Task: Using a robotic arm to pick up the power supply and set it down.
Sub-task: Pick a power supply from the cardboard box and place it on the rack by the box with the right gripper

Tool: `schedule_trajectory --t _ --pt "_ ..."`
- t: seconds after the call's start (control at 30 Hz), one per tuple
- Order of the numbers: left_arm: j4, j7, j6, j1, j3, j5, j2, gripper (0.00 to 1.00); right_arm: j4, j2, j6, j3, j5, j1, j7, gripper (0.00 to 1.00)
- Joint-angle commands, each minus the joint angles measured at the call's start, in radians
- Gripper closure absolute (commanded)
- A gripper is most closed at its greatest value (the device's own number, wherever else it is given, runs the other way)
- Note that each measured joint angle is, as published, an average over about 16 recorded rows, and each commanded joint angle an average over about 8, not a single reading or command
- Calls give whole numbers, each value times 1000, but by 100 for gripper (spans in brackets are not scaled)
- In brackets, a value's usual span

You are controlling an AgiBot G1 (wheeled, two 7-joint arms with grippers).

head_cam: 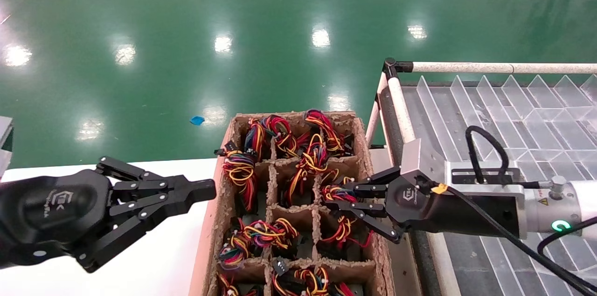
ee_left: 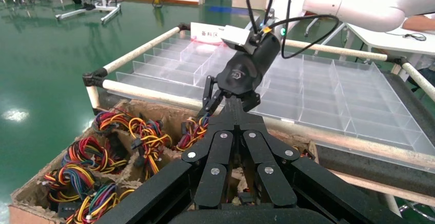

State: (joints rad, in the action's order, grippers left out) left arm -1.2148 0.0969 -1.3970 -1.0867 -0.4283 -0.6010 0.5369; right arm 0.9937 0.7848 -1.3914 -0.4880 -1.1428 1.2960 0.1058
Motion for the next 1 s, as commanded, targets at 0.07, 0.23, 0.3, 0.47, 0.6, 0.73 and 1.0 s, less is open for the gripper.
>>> schedule_trajectory --t 0.07,0.23,0.3,0.47,0.6,0.73,1.0 --pt "0 0 0 0 0 0 0 100 29 -12 -9 8 12 6 2 100" --pt "0 0 0 0 0 0 0 100 62 -32 -33 37 66 16 6 100" --pt "0 0 0 0 0 0 0 100 73 -41 -42 50 90 19 6 100" --pt "0 0 0 0 0 0 0 100 97 -62 -57 80 139 36 12 100" --pt "0 0 0 0 0 0 0 100 101 -73 -66 104 169 72 13 100" --pt "0 0 0 0 0 0 0 100 85 -76 -84 125 188 142 3 100" --pt "0 0 0 0 0 0 0 100 -26 -49 -133 127 125 376 -73 100"
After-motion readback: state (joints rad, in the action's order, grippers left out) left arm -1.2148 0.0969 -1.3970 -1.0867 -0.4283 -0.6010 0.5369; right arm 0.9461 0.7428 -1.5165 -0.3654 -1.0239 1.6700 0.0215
